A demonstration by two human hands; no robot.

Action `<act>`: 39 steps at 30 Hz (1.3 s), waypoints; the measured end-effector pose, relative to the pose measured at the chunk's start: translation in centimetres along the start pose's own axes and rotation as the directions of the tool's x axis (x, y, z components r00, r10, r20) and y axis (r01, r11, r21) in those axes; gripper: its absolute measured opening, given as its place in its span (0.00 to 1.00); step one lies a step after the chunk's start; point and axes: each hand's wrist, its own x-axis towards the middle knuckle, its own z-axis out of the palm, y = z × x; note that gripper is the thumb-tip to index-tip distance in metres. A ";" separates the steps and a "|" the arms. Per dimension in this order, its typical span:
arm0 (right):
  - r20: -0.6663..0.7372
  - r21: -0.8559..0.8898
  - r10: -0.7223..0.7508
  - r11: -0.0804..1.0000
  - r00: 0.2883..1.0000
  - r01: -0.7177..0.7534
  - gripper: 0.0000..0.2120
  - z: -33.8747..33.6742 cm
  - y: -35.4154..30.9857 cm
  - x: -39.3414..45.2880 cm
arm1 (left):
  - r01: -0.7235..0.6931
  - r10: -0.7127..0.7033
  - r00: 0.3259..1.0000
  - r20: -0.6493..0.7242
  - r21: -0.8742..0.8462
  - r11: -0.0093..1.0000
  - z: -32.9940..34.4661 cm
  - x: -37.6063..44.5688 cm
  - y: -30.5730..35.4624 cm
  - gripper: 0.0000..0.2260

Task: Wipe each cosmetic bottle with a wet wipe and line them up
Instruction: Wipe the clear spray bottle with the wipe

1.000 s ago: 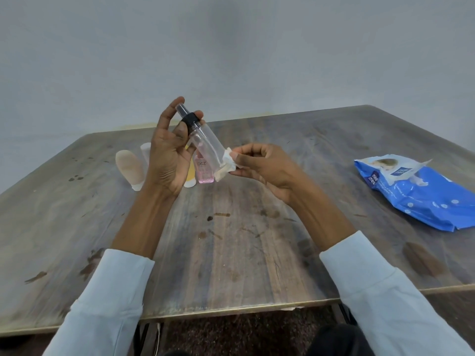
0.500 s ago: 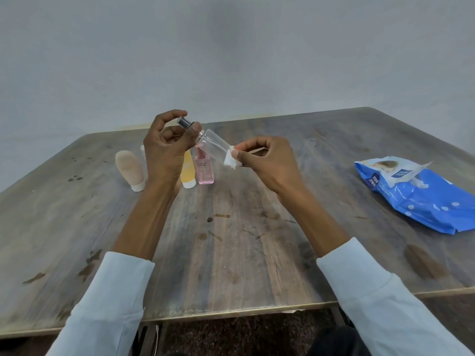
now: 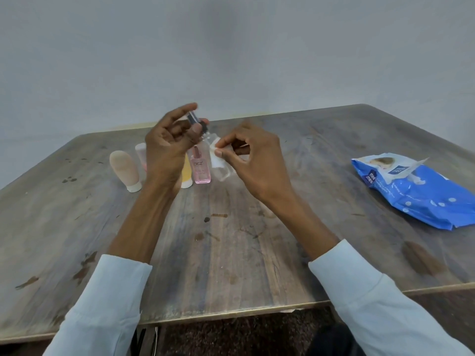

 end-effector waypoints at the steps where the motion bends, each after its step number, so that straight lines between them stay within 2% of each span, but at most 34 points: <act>1: 0.053 -0.008 0.011 1.000 0.999 -0.011 0.03 0.1 0.1 -0.1 | 0.000 -0.001 0.999 -0.046 -0.029 1.000 -0.6 0.2 0.0 0.18; 3: 0.120 -0.022 0.018 1.000 0.993 -0.016 0.03 0.3 0.1 -0.2 | 0.005 -0.012 0.996 -0.087 -0.080 0.997 -1.6 0.6 0.0 0.18; 5: 0.115 -0.008 -0.007 1.000 0.993 0.008 0.04 0.3 -0.2 -0.2 | 0.023 -0.027 0.999 -0.029 -0.124 0.992 -1.8 0.6 0.0 0.18; 9: -0.033 0.064 -0.038 0.997 0.999 0.040 0.03 -0.1 -1.0 0.0 | 0.099 -0.060 0.978 0.201 -0.193 0.976 -0.4 0.2 -0.2 0.19; 11: -0.075 0.100 -0.016 0.995 0.997 0.023 0.03 -0.3 -1.1 0.1 | 0.126 -0.070 0.970 0.233 -0.235 0.964 -0.1 0.1 -0.4 0.18; 13: -0.008 0.130 0.065 0.989 0.998 -0.064 0.03 -0.4 -1.1 0.1 | 0.126 -0.065 0.976 0.207 -0.295 0.947 -0.6 0.4 -0.4 0.18; 16: 0.234 0.118 0.173 0.972 0.957 -0.205 0.03 -0.6 -0.8 0.0 | 0.121 -0.087 0.991 0.100 -0.413 0.903 -2.2 1.2 -0.5 0.21; 18: 0.282 0.134 0.182 0.965 0.942 -0.227 0.04 -0.5 -0.8 -0.1 | 0.118 -0.103 0.993 0.058 -0.491 0.863 -2.9 1.6 -0.5 0.22; 21: 0.196 0.187 0.199 0.954 0.960 -0.235 0.04 -0.5 -1.0 0.0 | 0.165 -0.097 0.984 0.150 -0.558 0.813 -1.8 1.1 -0.3 0.20; 25: 0.032 0.308 0.236 0.922 0.971 -0.235 0.04 -1.2 -0.8 0.4 | 0.234 -0.085 0.953 0.291 -0.528 0.816 0.3 0.2 -0.8 0.20; 27: 0.048 0.367 0.276 0.889 0.960 -0.274 0.06 -1.2 -0.6 0.5 | 0.231 -0.085 0.954 0.287 -0.525 0.819 0.5 0.2 -0.8 0.20; 30: 0.269 0.468 0.365 0.759 0.891 -0.452 0.07 -1.3 -0.1 0.4 | 0.206 -0.097 0.972 0.213 -0.585 0.784 0.1 0.4 -0.3 0.17; 33: 0.557 0.572 0.348 0.499 0.755 -0.651 0.06 -1.8 0.1 0.3 | 0.231 -0.170 0.973 0.156 -0.670 0.705 -0.1 0.6 0.0 0.14; 35: 0.587 0.641 0.349 0.351 0.730 -0.683 0.08 -1.9 0.2 0.5 | 0.253 -0.189 0.967 0.169 -0.672 0.696 0.5 0.3 0.2 0.16; 37: 0.566 0.703 0.390 0.233 0.727 -0.672 0.14 -1.8 0.2 0.7 | 0.252 -0.167 0.967 0.194 -0.619 0.744 1.5 -0.2 0.3 0.20; 39: 0.562 0.735 0.407 0.154 0.720 -0.660 0.17 -1.7 0.2 0.7 | 0.238 -0.132 0.965 0.225 -0.551 0.800 2.3 -0.6 0.4 0.19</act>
